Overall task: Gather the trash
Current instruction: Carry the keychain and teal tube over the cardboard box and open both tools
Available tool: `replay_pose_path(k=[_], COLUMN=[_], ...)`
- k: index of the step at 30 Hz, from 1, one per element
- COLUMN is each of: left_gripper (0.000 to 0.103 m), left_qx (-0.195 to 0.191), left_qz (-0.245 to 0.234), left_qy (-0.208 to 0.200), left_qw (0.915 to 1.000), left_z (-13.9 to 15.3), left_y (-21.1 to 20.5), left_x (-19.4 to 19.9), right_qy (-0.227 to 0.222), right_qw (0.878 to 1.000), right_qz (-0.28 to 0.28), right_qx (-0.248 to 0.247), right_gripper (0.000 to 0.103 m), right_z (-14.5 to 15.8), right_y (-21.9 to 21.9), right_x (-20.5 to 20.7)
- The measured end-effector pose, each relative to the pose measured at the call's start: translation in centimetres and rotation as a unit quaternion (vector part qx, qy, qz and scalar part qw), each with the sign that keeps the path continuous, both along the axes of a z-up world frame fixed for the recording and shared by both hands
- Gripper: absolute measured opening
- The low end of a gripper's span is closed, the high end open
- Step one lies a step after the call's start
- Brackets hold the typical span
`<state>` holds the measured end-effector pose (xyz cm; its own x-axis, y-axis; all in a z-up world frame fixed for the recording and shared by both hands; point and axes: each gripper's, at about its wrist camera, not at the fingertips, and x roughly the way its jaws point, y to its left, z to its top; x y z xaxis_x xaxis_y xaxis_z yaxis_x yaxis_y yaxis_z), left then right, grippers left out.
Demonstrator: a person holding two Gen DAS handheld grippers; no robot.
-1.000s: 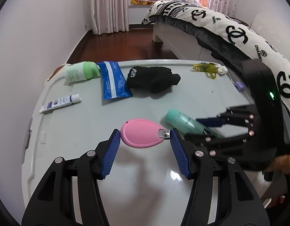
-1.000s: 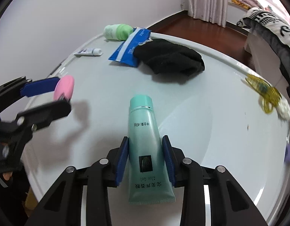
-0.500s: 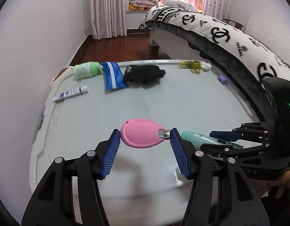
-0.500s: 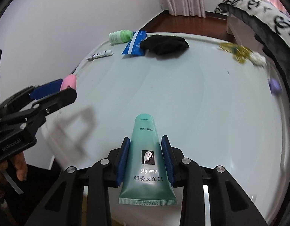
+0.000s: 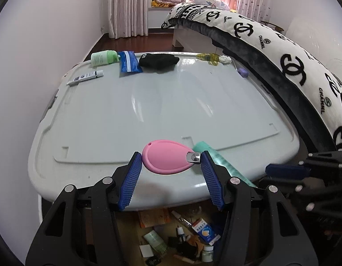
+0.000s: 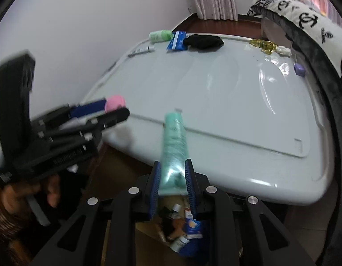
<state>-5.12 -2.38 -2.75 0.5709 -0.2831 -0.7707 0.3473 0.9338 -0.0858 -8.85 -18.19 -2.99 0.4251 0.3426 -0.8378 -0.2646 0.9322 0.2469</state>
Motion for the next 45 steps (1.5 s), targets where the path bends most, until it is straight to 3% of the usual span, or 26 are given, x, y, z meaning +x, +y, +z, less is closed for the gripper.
replay_pose_path(k=[2,3,9,12,14,17,22,30,38,45], left_gripper=[0.054,0.054,0.054,0.054,0.054,0.054,0.054,0.054,0.054,0.054], left_qx=[0.001,0.000,0.004,0.008,0.013,0.015,0.016,0.024,0.034,0.048], left_qz=[-0.002,-0.001,0.002,0.010,0.018,0.028,0.034,0.026,0.018,0.003], left_qy=[0.001,-0.001,-0.006,-0.006,-0.008,-0.005,-0.005,-0.015,-0.032,-0.009], left_qw=[1.0000,1.0000,1.0000,0.9999,0.9997,0.9995,0.9993,0.9992,0.9987,0.9988], left_z=[0.0,0.1,0.2,0.2,0.1,-0.1,0.1,0.4,1.2,-0.6], left_y=[0.0,0.0,0.5,1.3,2.1,2.9,3.4,2.8,2.3,1.9], left_x=[-0.3,-0.6,-0.7,-0.6,-0.4,-0.2,-0.1,-0.7,-2.1,-5.8], right_qy=[-0.020,-0.026,-0.023,-0.030,-0.029,-0.004,0.033,0.030,0.032,0.069], right_qw=[0.999,0.999,0.998,0.996,0.996,0.998,0.999,0.999,0.999,0.998], right_qz=[0.003,0.004,0.018,0.028,0.024,0.015,0.003,-0.011,-0.006,-0.002], right_qx=[-0.028,-0.045,-0.047,-0.085,-0.076,-0.056,-0.028,-0.008,0.020,0.005], right_gripper=[0.056,0.064,0.071,0.064,0.058,0.034,0.034,0.034,0.031,0.027], right_z=[0.0,-0.2,-3.2,-4.9,-5.3,-5.1,-5.1,-4.0,-1.9,-4.7], right_y=[0.5,0.8,4.4,5.7,5.5,5.3,5.1,3.7,2.3,2.8], right_x=[-0.4,-0.4,3.4,5.0,5.6,6.6,6.4,3.8,-2.3,-7.3])
